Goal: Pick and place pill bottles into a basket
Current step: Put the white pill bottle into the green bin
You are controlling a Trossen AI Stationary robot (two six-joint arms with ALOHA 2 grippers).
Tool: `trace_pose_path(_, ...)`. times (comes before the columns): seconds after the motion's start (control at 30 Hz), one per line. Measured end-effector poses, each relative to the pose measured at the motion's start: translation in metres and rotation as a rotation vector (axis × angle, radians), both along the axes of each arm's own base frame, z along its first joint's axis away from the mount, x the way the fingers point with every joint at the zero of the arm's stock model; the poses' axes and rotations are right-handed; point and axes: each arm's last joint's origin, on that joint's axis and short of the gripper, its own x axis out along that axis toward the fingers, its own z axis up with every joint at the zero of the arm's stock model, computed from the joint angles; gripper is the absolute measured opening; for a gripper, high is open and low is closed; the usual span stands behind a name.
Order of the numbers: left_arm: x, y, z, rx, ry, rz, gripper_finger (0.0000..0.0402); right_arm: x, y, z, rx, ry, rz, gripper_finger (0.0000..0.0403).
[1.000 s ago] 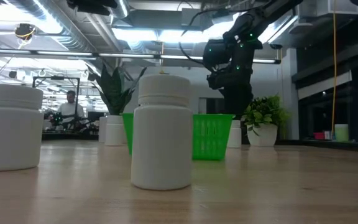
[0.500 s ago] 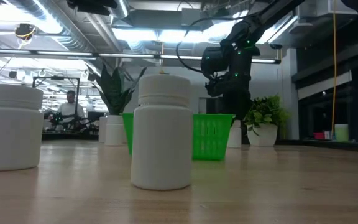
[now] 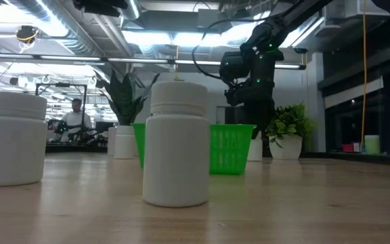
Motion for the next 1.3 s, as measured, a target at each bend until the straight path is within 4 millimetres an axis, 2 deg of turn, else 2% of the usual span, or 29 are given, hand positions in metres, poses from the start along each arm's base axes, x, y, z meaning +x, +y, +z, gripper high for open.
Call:
trace_pose_path(0.13, 0.0, 0.0, 0.0, 0.0, 0.0, 0.0, 0.04, 0.001, 0.0, 0.0, 0.014, -0.017, 0.003, 0.0155)
trace_pose_path(0.3, 0.0, 0.0, 0.0, 0.0, 0.0, 0.0, 0.04, 0.003, 0.002, 0.001, 0.049, -0.052, 0.011, 0.0157)
trace_pose_path(0.5, 0.0, 0.0, 0.0, 0.001, 0.001, 0.0, 0.04, 0.015, 0.022, 0.008, 0.098, -0.086, 0.067, 0.0155)
trace_pose_path(0.67, 0.0, 0.0, 0.0, 0.001, 0.006, 0.0, 0.04, 0.035, 0.043, 0.039, 0.066, -0.157, 0.156, 0.0155)
trace_pose_path(0.87, 0.0, 0.0, 0.0, -0.003, -0.003, 0.001, 0.04, 0.058, 0.075, 0.095, -0.02, -0.257, 0.25, 0.0156)
trace_pose_path(1.07, 0.0, -0.001, -0.001, -0.044, -0.019, -0.012, 0.04, 0.064, 0.117, 0.145, -0.071, -0.304, 0.267, 0.0155)
trace_pose_path(1.17, 0.001, -0.002, -0.001, -0.045, -0.009, -0.059, 0.04, 0.064, 0.14, 0.159, -0.053, -0.312, 0.267, 0.0156)
trace_pose_path(1.3, 0.005, -0.003, -0.003, -0.032, 0.025, -0.104, 0.04, 0.061, 0.171, 0.162, -0.068, -0.285, 0.286, 0.0157)
